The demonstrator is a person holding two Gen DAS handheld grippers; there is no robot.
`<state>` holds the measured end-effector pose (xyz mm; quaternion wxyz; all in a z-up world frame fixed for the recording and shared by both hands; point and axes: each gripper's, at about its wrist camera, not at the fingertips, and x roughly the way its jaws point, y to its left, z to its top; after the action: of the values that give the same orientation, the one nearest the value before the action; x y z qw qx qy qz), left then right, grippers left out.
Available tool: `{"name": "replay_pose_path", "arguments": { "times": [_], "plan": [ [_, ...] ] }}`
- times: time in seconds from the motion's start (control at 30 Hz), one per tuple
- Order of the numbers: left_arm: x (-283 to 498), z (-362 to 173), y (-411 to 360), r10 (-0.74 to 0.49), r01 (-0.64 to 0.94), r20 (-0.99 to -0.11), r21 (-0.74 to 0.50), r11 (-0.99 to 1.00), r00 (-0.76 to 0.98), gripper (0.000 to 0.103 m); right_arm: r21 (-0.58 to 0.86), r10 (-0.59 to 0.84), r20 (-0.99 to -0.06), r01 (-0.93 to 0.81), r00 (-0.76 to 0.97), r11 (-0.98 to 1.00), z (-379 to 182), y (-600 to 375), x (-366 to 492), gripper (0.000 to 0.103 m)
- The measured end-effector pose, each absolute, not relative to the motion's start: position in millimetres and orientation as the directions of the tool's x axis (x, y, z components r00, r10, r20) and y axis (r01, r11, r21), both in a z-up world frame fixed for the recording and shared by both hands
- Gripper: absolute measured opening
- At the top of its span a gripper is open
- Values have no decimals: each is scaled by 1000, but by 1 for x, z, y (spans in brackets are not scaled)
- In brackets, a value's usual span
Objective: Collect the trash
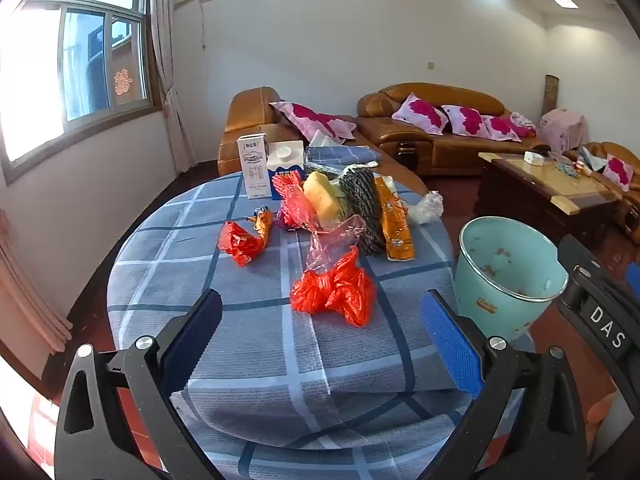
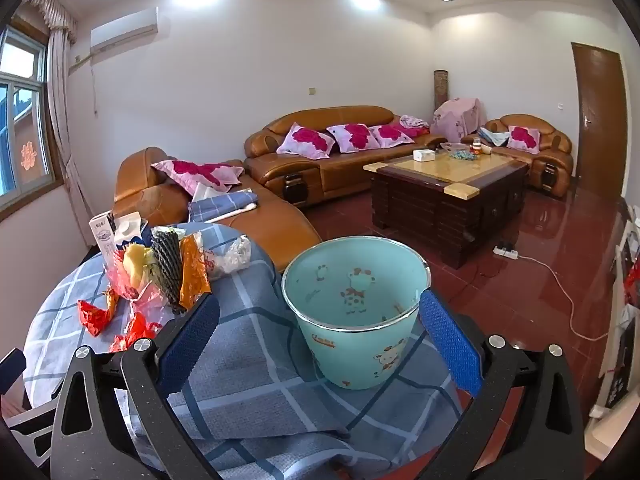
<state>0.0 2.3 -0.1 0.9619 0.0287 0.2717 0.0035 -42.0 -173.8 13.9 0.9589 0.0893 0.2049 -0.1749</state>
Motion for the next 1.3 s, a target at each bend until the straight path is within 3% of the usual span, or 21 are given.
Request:
{"name": "replay_pose_path", "arguments": {
  "times": [1.3],
  "plan": [
    [0, -3, 2, 26, 13, -523, 71, 997, 852, 97, 100, -293, -439, 370, 850, 924, 13, -172, -40, 98]
  ]
}}
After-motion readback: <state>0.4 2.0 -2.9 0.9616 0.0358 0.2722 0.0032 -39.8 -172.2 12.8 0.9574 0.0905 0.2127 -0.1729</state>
